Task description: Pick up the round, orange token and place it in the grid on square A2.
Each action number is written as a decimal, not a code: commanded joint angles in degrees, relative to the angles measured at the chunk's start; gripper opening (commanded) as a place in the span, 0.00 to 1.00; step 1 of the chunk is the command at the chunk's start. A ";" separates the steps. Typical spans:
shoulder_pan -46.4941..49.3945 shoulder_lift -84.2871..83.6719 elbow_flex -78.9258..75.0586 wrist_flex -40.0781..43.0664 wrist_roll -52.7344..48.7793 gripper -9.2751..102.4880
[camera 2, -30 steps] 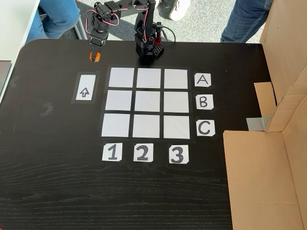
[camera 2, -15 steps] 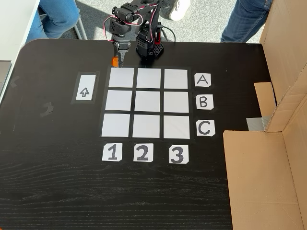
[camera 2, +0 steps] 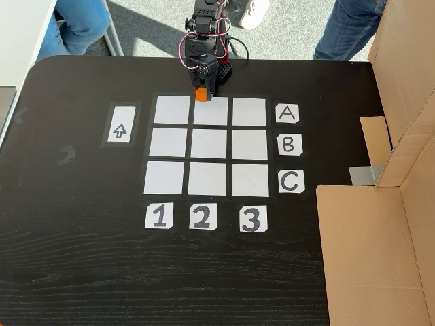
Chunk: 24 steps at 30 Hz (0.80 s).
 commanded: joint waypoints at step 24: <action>-9.32 -1.85 26.89 -13.97 -2.20 0.08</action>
